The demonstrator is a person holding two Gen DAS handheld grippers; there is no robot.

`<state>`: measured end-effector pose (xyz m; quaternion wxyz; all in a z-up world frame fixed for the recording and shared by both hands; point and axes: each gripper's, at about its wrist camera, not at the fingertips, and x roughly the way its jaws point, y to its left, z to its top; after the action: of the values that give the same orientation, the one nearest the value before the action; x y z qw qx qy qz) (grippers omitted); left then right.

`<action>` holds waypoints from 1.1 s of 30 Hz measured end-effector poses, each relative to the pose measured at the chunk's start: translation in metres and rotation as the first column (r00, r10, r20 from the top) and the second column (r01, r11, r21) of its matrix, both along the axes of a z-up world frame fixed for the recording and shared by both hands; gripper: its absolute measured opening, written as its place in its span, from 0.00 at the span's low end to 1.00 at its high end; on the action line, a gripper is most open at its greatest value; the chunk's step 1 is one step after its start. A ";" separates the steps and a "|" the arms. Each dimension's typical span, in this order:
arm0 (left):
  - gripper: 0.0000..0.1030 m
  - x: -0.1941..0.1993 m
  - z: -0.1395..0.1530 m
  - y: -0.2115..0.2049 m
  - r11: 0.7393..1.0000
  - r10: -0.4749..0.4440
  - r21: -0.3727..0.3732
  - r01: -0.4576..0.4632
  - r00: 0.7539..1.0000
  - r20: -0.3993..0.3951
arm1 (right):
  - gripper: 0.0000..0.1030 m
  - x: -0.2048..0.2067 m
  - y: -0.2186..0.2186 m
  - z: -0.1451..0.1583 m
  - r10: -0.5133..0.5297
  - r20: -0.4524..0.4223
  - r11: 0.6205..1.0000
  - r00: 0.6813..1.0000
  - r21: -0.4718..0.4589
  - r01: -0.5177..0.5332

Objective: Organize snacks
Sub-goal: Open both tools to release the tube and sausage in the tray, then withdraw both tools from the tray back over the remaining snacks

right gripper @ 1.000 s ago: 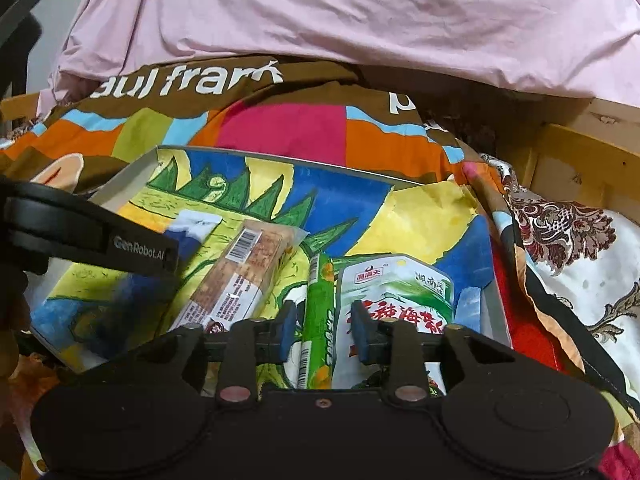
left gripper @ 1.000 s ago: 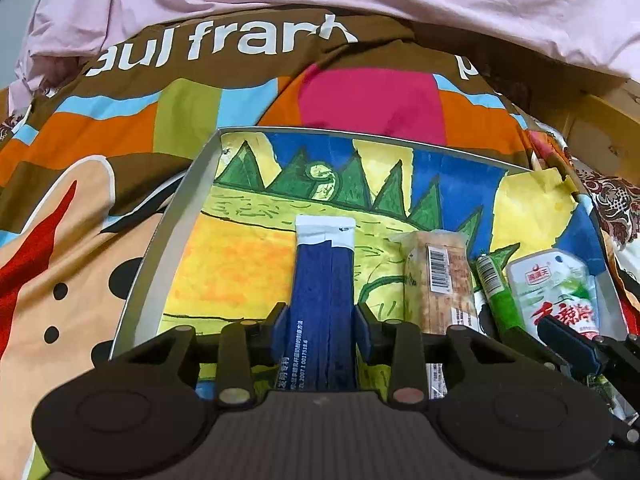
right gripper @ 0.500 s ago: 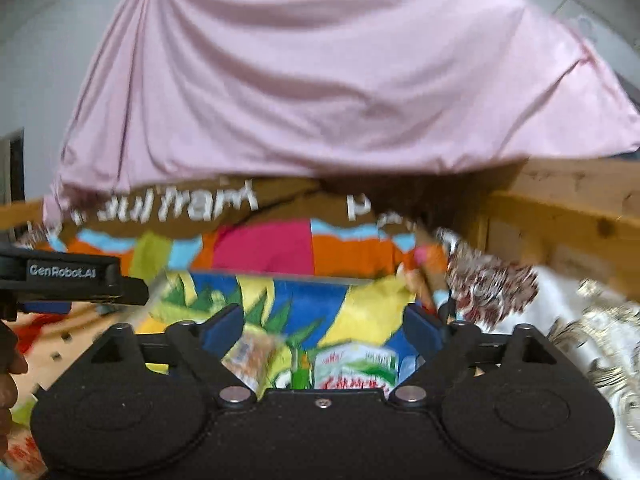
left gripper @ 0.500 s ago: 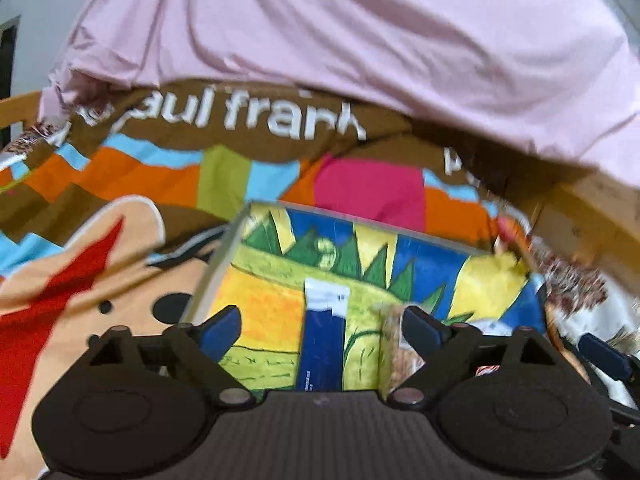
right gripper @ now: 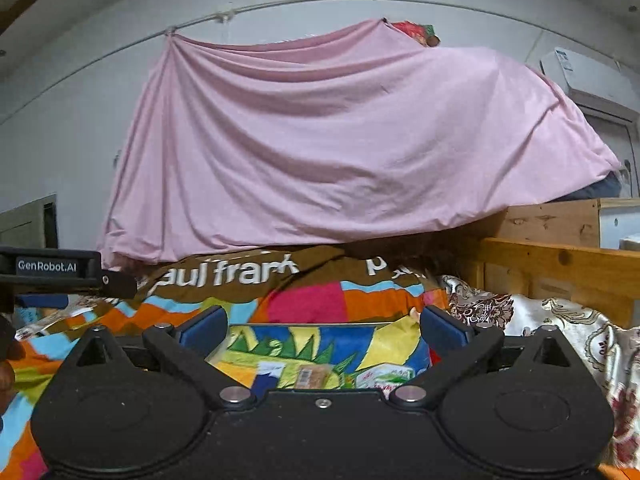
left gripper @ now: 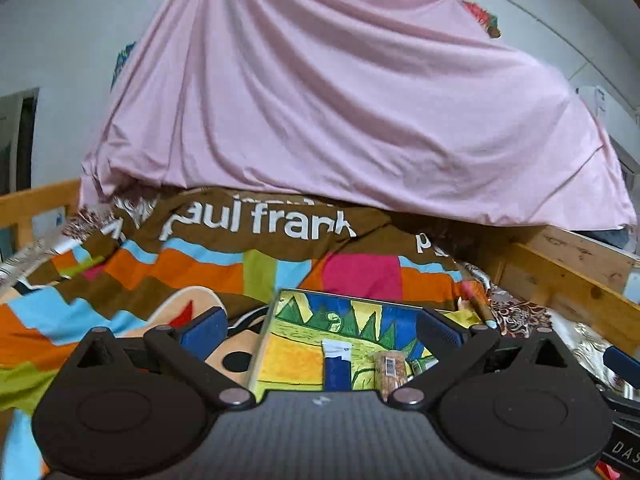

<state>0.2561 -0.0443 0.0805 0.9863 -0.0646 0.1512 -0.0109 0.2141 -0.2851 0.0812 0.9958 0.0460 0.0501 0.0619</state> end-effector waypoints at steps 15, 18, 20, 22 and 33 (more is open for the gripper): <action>1.00 -0.106 0.008 0.031 0.996 -0.046 0.072 0.044 0.999 0.022 | 0.99 -0.113 0.029 0.002 0.117 0.035 0.992 0.992 -0.054 -0.115; 1.00 -0.118 0.004 0.035 0.994 -0.064 0.095 0.063 0.998 0.009 | 0.99 -0.125 0.034 -0.002 0.130 0.007 0.989 0.991 -0.073 -0.129; 1.00 -0.124 0.000 0.038 0.992 -0.070 0.108 0.069 0.998 -0.002 | 0.99 -0.132 0.039 -0.007 0.143 -0.030 0.987 0.989 -0.077 -0.145; 1.00 -0.128 -0.005 0.042 0.991 -0.072 0.113 0.074 0.997 -0.020 | 0.99 -0.136 0.043 -0.011 0.149 -0.064 0.984 0.987 -0.089 -0.155; 1.00 -0.147 -0.036 0.057 0.983 -0.088 0.154 0.103 0.991 -0.101 | 0.99 -0.131 0.065 -0.030 0.175 -0.194 0.968 0.965 -0.145 -0.205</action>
<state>0.1096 0.0125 0.0446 0.9785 0.0211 0.2006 -0.0433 0.0835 -0.2200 0.0509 0.9770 -0.0355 0.1486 0.1486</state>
